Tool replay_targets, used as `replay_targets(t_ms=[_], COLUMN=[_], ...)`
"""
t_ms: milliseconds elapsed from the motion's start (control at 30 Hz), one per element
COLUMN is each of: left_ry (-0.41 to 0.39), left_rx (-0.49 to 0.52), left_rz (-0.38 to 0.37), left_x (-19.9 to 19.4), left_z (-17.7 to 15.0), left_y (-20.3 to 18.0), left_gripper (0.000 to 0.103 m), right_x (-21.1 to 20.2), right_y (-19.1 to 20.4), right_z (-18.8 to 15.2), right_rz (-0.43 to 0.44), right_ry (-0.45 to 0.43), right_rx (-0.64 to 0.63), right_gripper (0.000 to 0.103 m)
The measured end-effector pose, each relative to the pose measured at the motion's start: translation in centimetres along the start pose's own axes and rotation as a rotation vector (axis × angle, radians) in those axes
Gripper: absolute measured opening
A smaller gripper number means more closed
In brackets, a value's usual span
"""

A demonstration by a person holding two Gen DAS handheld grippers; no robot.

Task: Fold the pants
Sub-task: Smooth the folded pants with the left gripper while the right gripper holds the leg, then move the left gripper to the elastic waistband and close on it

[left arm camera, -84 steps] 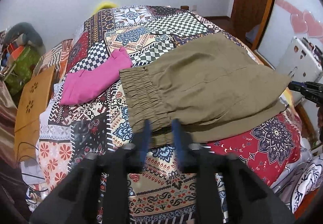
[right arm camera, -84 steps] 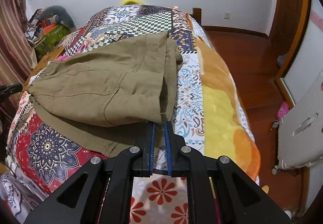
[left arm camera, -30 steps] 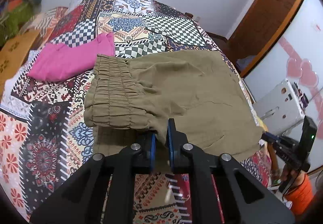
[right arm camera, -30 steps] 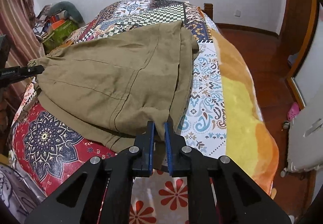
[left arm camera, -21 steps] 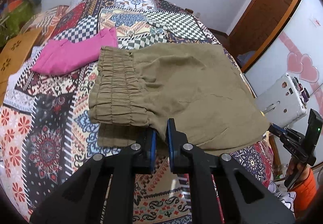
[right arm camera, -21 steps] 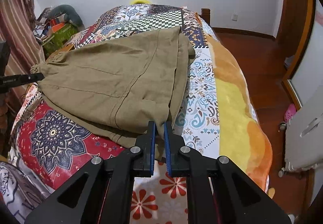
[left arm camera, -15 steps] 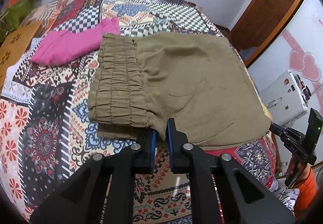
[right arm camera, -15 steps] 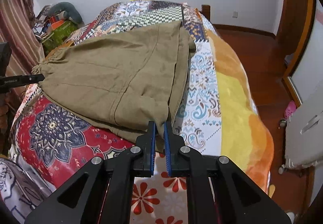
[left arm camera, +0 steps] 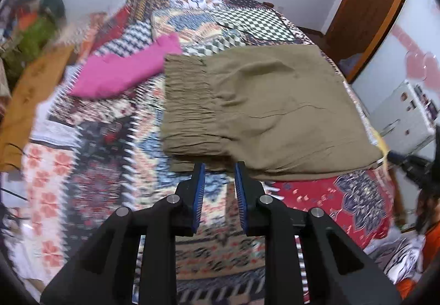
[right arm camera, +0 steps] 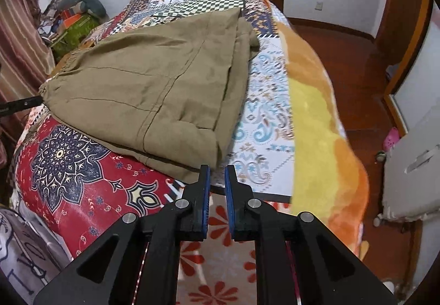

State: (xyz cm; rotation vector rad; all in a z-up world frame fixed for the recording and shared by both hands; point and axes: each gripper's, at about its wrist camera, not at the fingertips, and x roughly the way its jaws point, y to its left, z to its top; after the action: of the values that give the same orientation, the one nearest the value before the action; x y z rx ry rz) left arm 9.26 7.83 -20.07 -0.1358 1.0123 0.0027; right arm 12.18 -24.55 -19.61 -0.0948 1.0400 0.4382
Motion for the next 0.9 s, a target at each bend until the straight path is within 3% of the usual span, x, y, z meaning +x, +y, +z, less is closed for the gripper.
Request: replay_targets(t_ms=[67,200,333,400,667,767,900], left_ry=[-0.024,-0.102,-0.124,-0.118,0.018,0.011,0.004], left_rx=[0.024,0.048,0.069,0.089,0.068,0.086,0.081], left_rz=[0.026,0.062,0.039,0.032,0.008,0.015,0.013], left_x=[-1.2,-2.8,-2.3,-1.1,4.9,5.3,5.1], left_z=[0.0,1.0,3.1,4.1,3.8,2.8,1.6], left_y=[0.1,-0.2,-0.8,-1.3,-1.2,-0.8,0.2], left_gripper=[0.024,0.042,0.043,0.043,0.043,0.051,0.062], right_x=[-1.0,-2.5,-2.4,-1.7,3.9,5.5,5.4], right_y=[-0.1,0.2,1.3,2.3,5.7,5.9,4.7], right_z=[0.6,2.6,5.0,5.9,5.4,4.2,2.8], right_rz=[-0.003,0.004,0.047,0.073,0.133,0.127,0.140], right_ry=[-0.028,-0.087,-0.142,-0.152,-0.040,0.026,0.026], right_rx=[-0.004,-0.021,-0.027,-0.044,-0.086,-0.104,-0.077], right_gripper=[0.010,0.013,0.032,0.033,0.033,0.033,0.033])
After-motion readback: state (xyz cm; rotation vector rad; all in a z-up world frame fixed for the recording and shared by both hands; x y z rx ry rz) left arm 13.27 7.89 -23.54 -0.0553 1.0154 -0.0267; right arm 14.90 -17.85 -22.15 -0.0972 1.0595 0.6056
